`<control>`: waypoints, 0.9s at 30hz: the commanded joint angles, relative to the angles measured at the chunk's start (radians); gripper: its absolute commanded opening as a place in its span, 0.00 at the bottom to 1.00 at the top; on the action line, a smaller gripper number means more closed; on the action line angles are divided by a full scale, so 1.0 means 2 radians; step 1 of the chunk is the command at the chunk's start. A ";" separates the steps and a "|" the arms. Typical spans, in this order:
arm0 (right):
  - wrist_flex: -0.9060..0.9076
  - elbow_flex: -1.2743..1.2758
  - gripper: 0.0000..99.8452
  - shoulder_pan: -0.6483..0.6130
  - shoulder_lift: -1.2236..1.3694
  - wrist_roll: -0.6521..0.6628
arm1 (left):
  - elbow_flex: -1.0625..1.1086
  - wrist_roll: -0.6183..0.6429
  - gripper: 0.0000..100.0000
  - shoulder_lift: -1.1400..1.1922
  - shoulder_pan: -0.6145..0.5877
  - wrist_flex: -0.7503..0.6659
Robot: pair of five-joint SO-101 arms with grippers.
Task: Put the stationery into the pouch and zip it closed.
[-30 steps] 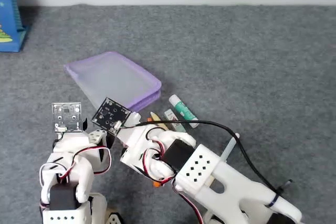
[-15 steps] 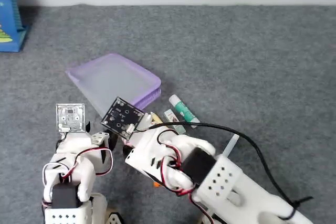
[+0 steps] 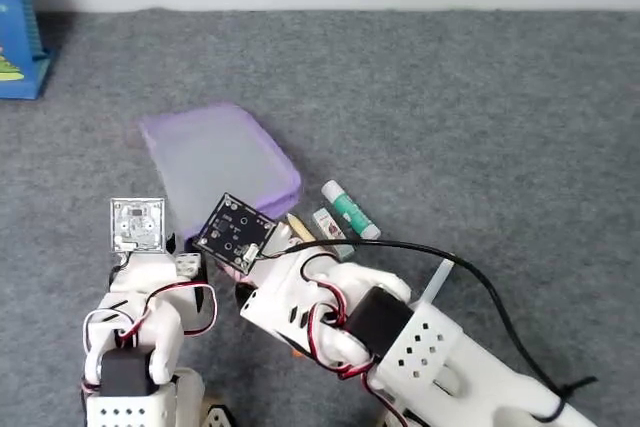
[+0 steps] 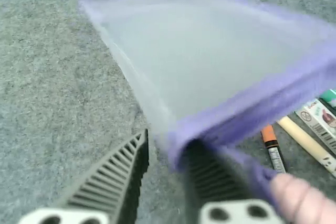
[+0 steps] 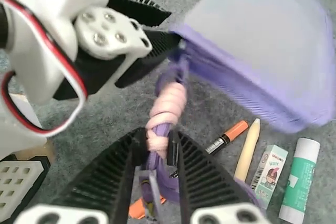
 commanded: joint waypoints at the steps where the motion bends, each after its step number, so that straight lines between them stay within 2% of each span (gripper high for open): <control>1: -0.003 -0.006 0.01 0.035 -0.017 0.026 | -0.005 0.000 0.01 -0.002 -0.006 -0.015; 4: -0.011 -0.006 0.01 0.076 -0.017 0.040 | -0.005 -0.001 0.01 -0.002 -0.008 -0.015; 10: -0.017 -0.007 0.01 0.161 -0.019 0.081 | -0.009 -0.001 0.01 -0.002 -0.062 -0.022; 14: -0.017 -0.008 0.01 0.208 -0.021 0.108 | -0.009 -0.001 0.01 -0.002 -0.071 -0.022; 23: -0.017 -0.008 0.01 0.241 -0.021 0.129 | -0.009 -0.001 0.01 -0.002 -0.070 -0.022; 27: -0.020 -0.009 0.01 0.287 -0.021 0.157 | -0.009 -0.001 0.01 -0.002 -0.071 -0.021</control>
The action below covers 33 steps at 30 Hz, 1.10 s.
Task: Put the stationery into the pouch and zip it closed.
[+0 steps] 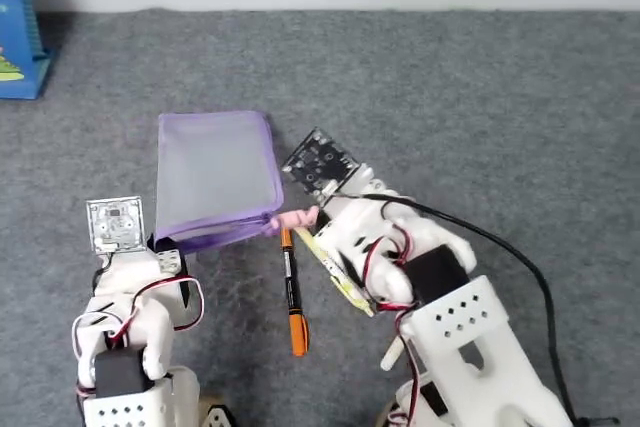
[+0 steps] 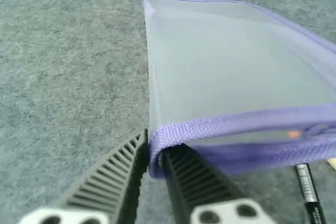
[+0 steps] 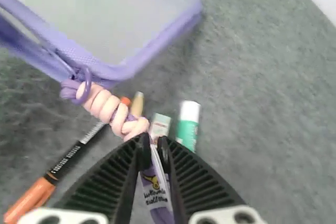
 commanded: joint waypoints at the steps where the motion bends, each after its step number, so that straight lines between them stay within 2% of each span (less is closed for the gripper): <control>1: -0.011 -0.008 0.01 0.053 -0.020 0.021 | -0.010 -0.001 0.01 -0.005 -0.014 -0.013; 9: -0.014 -0.008 0.01 0.076 -0.016 0.041 | -0.010 -0.001 0.01 -0.005 -0.014 -0.013; 20: -0.010 -0.008 0.02 0.102 -0.021 0.037 | -0.009 -0.001 0.01 -0.005 -0.014 -0.012; 22: -0.006 -0.008 0.07 0.092 -0.021 0.028 | -0.009 -0.001 0.01 -0.005 -0.014 -0.012; 27: 0.064 -0.036 0.28 0.063 -0.049 -0.036 | -0.013 -0.001 0.01 -0.005 -0.014 -0.011; 33: 0.125 -0.059 0.29 0.059 -0.124 -0.067 | -0.102 -0.012 0.01 -0.002 -0.009 0.065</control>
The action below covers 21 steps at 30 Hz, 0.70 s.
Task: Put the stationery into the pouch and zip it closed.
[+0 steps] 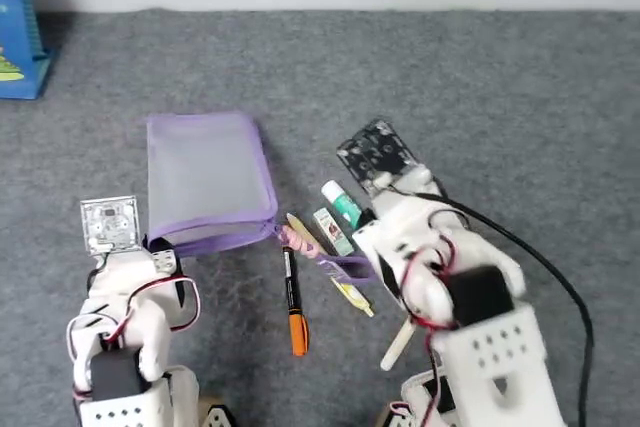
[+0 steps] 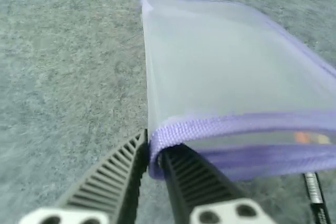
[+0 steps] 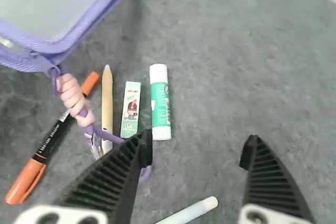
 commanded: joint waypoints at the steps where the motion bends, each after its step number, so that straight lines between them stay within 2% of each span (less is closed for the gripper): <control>1: 0.017 -0.032 0.29 -0.004 -0.044 -0.017 | -0.086 -0.006 0.01 -0.002 0.000 0.046; 5: 0.016 -0.018 0.29 -0.002 -0.049 -0.017 | -0.135 -0.006 0.01 -0.001 0.004 0.067; 9: 0.002 0.005 0.29 -0.001 -0.049 -0.018 | -0.160 -0.006 0.01 -0.001 0.043 0.082; 15: -0.046 0.055 0.28 -0.001 -0.049 -0.024 | -0.192 -0.005 0.01 0.007 0.056 0.087; 21: -0.080 0.073 0.22 0.000 -0.049 -0.031 | -0.263 0.008 0.01 0.133 0.056 0.091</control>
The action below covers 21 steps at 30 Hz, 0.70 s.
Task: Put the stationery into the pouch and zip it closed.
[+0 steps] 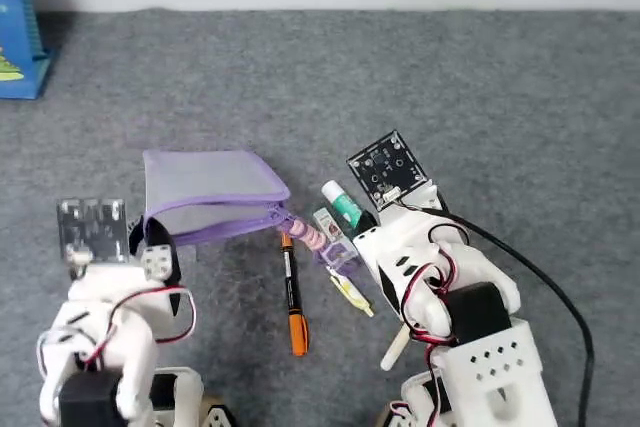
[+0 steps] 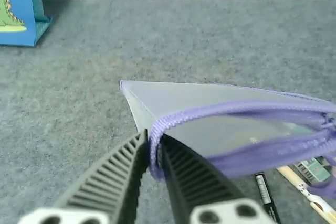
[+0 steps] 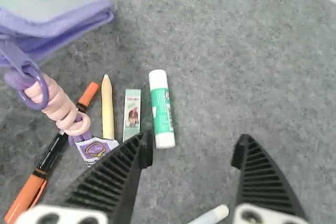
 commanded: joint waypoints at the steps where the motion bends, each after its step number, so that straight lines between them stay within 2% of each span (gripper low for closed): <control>1: -0.016 -0.005 0.22 0.002 -0.009 -0.006 | -0.071 0.008 0.01 0.098 0.003 0.000; 9: -0.043 -0.004 0.22 0.036 0.033 -0.008 | -0.119 0.008 0.01 0.217 0.000 0.000; 15: -0.105 -0.034 0.22 0.040 0.200 -0.005 | -0.121 0.022 0.01 0.225 0.001 0.000; 21: -0.109 -0.127 0.22 0.037 0.381 -0.005 | -0.137 0.036 0.01 0.224 0.004 0.000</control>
